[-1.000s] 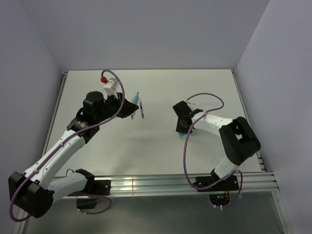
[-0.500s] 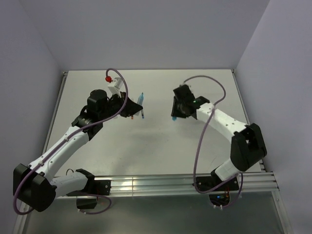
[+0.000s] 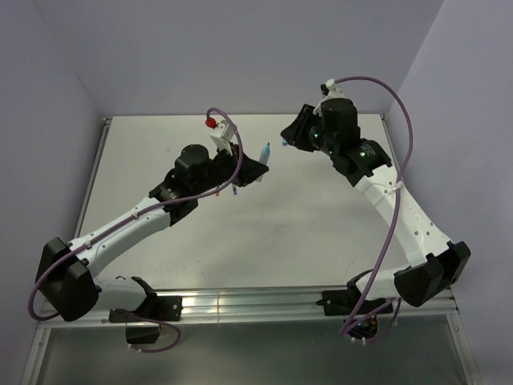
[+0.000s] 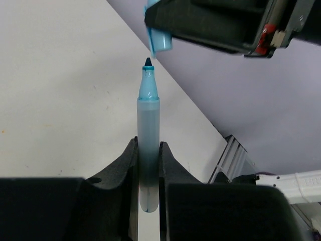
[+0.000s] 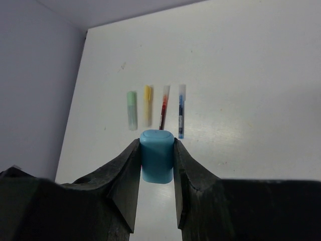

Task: Insert the pens into the pen caps

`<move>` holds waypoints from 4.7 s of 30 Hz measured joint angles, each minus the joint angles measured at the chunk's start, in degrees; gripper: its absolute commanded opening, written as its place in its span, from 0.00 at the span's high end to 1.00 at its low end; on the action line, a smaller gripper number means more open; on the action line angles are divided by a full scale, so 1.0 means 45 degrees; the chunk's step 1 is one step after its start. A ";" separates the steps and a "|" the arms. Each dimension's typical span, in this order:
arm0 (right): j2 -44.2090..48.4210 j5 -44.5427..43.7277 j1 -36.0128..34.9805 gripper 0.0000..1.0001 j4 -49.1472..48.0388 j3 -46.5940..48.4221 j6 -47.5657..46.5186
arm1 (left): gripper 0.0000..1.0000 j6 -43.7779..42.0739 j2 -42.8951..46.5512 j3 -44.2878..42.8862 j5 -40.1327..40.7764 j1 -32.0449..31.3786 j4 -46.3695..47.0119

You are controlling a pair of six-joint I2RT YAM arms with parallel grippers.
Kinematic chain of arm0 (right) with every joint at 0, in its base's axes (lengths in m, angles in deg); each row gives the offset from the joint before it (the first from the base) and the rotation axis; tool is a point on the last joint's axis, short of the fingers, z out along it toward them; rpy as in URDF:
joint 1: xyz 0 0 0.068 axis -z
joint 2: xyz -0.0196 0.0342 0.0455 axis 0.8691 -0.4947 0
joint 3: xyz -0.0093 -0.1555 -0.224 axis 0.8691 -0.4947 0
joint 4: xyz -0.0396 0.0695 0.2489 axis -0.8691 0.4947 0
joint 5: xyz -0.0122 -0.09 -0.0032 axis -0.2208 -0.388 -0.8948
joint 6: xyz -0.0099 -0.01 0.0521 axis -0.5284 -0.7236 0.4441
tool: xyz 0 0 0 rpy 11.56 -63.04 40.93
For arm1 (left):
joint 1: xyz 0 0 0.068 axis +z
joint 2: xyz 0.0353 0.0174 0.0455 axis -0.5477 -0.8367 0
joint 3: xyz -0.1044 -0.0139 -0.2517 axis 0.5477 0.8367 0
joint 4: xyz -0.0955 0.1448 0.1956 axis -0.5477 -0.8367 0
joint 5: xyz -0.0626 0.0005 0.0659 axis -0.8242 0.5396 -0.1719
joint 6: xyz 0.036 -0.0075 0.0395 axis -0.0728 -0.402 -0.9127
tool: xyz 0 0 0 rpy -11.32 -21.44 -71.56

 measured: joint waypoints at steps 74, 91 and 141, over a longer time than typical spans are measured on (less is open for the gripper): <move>0.0131 0.0398 -0.1132 1.00 -0.0981 -0.1447 0.0389 | 1.00 -0.0675 -0.0102 0.1161 0.1379 -0.1054 0.0913; 0.0121 -0.0665 -0.2259 1.00 -0.2074 -0.1778 0.0787 | 1.00 0.0194 0.0272 0.1185 0.0714 -0.0073 0.0933; 0.2361 -0.5090 -0.5969 1.00 -0.3920 -0.3415 0.2380 | 1.00 -0.0243 0.3138 0.1574 -0.0418 -0.0044 -0.0471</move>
